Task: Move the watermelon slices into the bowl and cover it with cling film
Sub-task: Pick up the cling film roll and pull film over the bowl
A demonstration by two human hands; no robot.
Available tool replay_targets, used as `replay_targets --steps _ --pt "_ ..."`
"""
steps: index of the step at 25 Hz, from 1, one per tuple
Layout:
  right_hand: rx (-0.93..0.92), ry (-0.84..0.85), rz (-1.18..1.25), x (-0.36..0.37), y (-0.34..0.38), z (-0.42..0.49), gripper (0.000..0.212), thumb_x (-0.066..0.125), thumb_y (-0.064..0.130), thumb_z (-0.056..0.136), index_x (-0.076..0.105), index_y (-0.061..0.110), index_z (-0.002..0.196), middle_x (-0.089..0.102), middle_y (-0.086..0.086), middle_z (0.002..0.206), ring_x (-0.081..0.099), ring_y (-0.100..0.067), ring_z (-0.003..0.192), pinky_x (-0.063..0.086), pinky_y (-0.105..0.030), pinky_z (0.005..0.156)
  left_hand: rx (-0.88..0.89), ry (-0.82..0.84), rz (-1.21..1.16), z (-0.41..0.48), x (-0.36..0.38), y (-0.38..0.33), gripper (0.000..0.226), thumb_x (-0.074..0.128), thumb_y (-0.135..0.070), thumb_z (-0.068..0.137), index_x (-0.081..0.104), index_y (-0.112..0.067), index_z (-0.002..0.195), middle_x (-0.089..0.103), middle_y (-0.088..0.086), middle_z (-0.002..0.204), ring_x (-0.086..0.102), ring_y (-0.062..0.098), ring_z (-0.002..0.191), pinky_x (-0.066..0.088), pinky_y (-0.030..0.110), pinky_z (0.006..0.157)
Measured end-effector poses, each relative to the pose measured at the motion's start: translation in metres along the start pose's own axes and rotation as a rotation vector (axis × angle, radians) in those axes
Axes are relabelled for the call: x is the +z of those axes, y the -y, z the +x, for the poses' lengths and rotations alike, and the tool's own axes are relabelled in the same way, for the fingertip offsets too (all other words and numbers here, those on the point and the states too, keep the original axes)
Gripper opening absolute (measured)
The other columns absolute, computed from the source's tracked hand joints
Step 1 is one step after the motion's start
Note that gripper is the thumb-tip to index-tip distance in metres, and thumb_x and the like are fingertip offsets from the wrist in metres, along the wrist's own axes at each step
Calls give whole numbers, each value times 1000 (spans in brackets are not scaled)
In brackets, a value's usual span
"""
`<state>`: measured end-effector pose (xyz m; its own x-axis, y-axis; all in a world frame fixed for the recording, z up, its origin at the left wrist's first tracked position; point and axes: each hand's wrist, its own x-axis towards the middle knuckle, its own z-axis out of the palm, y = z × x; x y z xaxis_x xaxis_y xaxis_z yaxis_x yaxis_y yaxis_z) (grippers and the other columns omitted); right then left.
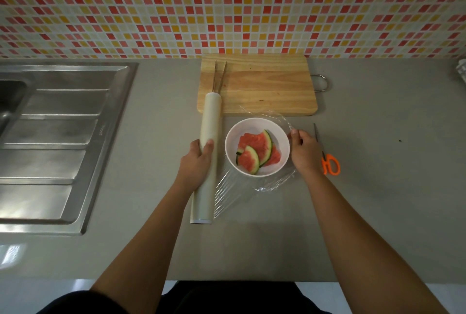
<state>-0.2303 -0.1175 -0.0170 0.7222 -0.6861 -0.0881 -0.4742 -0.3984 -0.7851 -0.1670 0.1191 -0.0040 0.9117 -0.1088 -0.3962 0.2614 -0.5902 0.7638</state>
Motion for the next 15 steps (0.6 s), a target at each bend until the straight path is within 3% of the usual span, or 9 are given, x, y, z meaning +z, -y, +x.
replay_targets --steps 2,5,8,13,15 --pt "-1 2 -7 0 1 0 36 38 29 98 63 4 92 67 -18 90 59 -30 84 38 -32 68 -57 48 -59 -2 -2 -2 50 45 -48 87 42 -17 126 54 7 107 53 27 95 42 35 80" --pt "-9 -5 -16 -1 2 -1 36 38 28 97 62 2 93 67 -20 92 59 -33 86 40 -35 71 -117 70 -138 -9 -6 -1 53 51 -47 69 40 -13 108 56 7 99 58 26 86 49 37 72" --pt "-16 -5 -28 -1 1 -2 36 38 28 97 61 1 91 66 -21 90 58 -33 85 36 -32 67 -104 81 -201 -15 -9 6 46 53 -50 68 44 -20 102 58 6 93 61 24 80 51 35 67" --pt "5 -1 -28 0 3 -2 37 38 29 97 61 1 93 66 -21 92 58 -34 88 38 -34 69 -31 79 -212 -23 -5 19 46 52 -56 82 46 -32 120 63 2 103 64 19 88 53 38 76" --pt "8 -4 -30 -1 2 -1 37 38 30 97 61 1 94 67 -20 93 58 -34 88 40 -35 72 -30 99 -207 -25 -4 20 54 52 -54 79 43 -32 127 61 -1 108 62 18 93 52 38 80"
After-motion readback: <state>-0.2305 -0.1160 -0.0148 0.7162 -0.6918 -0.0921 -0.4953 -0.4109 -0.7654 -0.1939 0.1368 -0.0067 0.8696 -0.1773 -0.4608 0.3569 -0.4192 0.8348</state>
